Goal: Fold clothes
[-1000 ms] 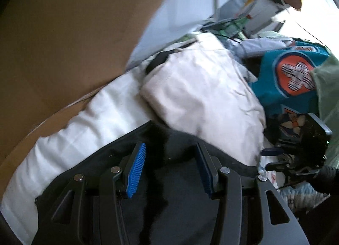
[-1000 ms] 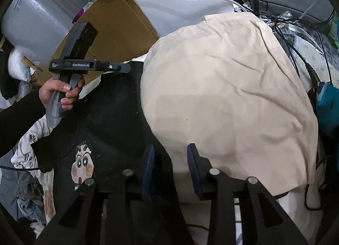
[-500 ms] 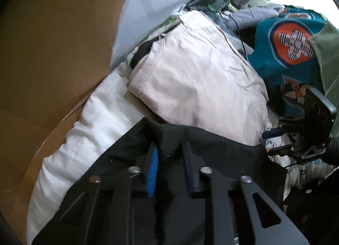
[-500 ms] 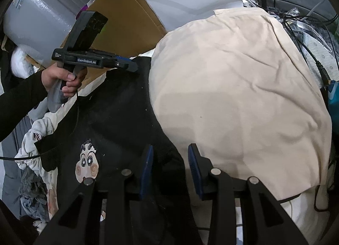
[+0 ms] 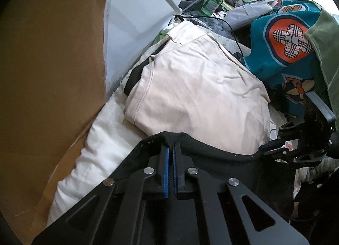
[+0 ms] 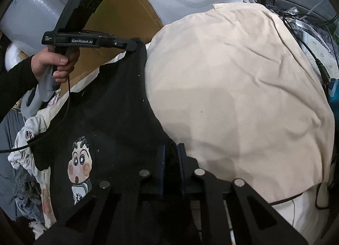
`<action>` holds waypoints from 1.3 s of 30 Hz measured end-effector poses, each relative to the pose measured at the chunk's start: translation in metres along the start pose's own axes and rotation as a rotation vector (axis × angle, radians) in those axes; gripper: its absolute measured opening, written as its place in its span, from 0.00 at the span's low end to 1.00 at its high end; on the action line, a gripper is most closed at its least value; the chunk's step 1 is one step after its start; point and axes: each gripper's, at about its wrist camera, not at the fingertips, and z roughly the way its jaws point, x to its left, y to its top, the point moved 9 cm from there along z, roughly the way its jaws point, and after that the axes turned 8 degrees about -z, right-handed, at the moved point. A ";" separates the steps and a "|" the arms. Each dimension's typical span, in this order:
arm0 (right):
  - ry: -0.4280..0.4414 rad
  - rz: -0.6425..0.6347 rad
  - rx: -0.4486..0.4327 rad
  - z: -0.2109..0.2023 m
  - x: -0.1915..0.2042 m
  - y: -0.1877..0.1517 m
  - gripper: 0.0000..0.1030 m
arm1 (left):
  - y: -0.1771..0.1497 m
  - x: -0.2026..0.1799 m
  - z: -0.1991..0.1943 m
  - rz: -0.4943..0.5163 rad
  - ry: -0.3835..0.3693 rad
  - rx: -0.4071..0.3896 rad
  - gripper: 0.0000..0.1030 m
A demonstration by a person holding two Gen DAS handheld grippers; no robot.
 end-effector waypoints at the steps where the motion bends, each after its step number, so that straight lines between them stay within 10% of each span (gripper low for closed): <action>1: -0.005 -0.005 -0.005 -0.002 0.000 0.001 0.06 | 0.002 -0.001 0.001 0.004 0.002 -0.001 0.02; 17: -0.016 0.062 0.008 -0.001 -0.011 -0.004 0.07 | 0.016 0.001 0.027 0.023 0.074 0.042 0.02; 23: -0.031 0.072 0.018 -0.014 -0.016 -0.008 0.07 | 0.015 0.012 0.024 -0.032 0.163 0.084 0.18; 27: -0.041 0.051 0.012 -0.026 -0.014 -0.003 0.07 | 0.015 0.017 0.010 -0.040 0.234 0.067 0.49; 39: 0.002 -0.057 -0.032 -0.022 0.020 0.037 0.07 | -0.022 -0.004 -0.022 -0.047 0.189 0.050 0.41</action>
